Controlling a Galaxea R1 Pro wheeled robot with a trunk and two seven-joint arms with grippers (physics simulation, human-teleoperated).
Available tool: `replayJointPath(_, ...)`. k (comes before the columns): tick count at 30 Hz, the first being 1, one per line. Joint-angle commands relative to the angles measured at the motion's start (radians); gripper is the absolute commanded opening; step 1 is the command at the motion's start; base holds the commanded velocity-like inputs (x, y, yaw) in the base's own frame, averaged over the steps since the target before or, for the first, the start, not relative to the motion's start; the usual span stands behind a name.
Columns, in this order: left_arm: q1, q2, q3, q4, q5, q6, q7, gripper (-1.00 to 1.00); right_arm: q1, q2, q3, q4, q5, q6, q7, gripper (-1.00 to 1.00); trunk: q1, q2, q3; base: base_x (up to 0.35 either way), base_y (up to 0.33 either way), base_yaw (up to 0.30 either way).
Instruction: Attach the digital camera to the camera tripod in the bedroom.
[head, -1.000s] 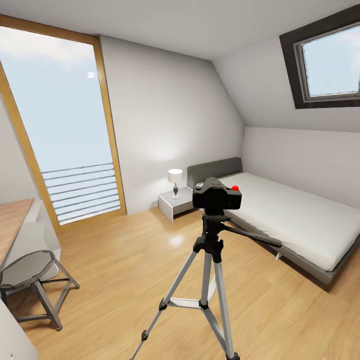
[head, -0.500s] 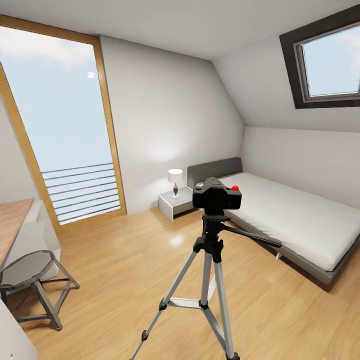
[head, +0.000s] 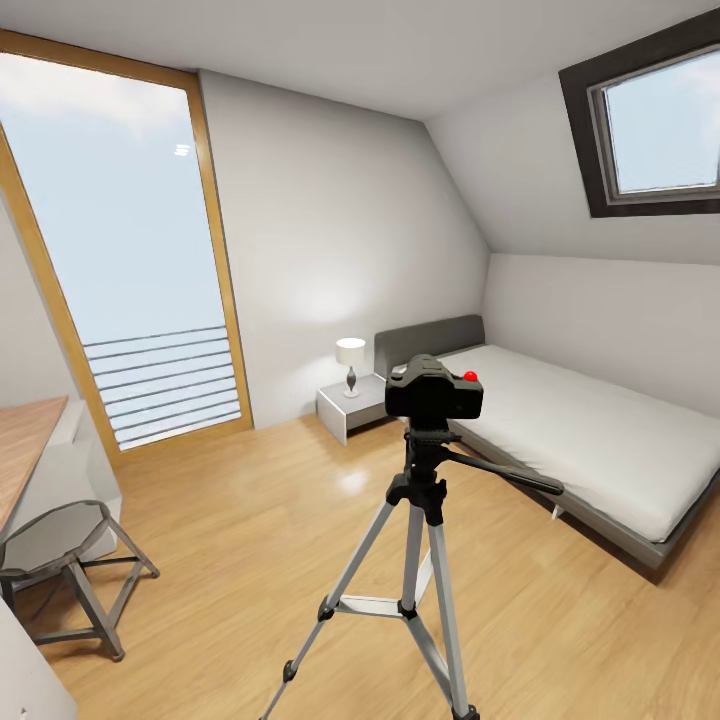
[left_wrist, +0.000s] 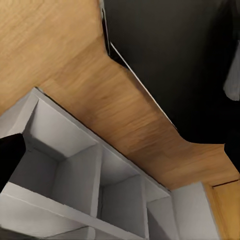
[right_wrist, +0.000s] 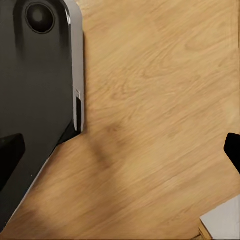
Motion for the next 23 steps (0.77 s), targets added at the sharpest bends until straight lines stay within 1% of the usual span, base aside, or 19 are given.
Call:
replayJointPath(1,0.0,0.005,-0.004,-0.002,0.009,0.005,-0.002,1.0,0.0,0.001,0.008,0.001,-0.012,-0.005,0.0,1.0,0.0,0.0,0.0,0.0,0.0,0.0)
replayJointPath(2,0.001,0.011,0.006,-0.003,0.009,0.004,-0.002,1.0,0.0,0.001,0.007,0.0,-0.014,-0.006,0.001,1.0,0.0,0.0,0.0,0.0,0.0,0.0)
replayJointPath(5,0.001,0.017,0.025,-0.004,0.009,0.003,-0.002,1.0,0.0,0.002,0.007,-0.002,-0.016,-0.006,0.001,1.0,0.0,0.0,0.0,0.0,0.0,0.0)
replayJointPath(6,0.001,0.019,0.038,-0.004,0.009,0.003,-0.002,1.0,0.0,0.002,0.008,-0.003,-0.017,-0.008,0.001,1.0,0.0,0.0,0.0,0.0,0.0,0.0)
replayJointPath(9,0.001,0.02,0.059,-0.005,0.009,0.002,-0.002,1.0,0.0,0.002,0.011,-0.006,-0.017,-0.011,0.001,1.0,0.0,0.0,0.0,0.0,0.0,0.0)
replayJointPath(10,0.001,0.021,0.071,-0.005,0.009,0.0,-0.002,1.0,0.0,0.002,0.012,-0.007,-0.017,-0.012,0.001,1.0,0.0,0.0,0.0,0.0,0.0,0.0)
replayJointPath(13,0.001,0.022,0.087,-0.005,0.009,-0.003,0.0,1.0,0.0,0.002,0.012,-0.009,-0.017,-0.013,0.001,1.0,0.0,0.0,0.0,0.0,0.0,0.0)
replayJointPath(16,0.001,0.025,0.097,-0.006,0.009,-0.003,0.001,1.0,0.0,0.002,0.008,-0.011,-0.018,-0.014,0.001,1.0,0.0,0.0,0.0,0.0,0.0,0.0)
replayJointPath(23,0.001,0.023,0.098,-0.008,0.008,-0.002,0.0,1.0,0.0,0.002,0.011,-0.011,-0.018,-0.015,0.002,1.0,0.0,0.0,0.0,0.0,0.0,0.0)
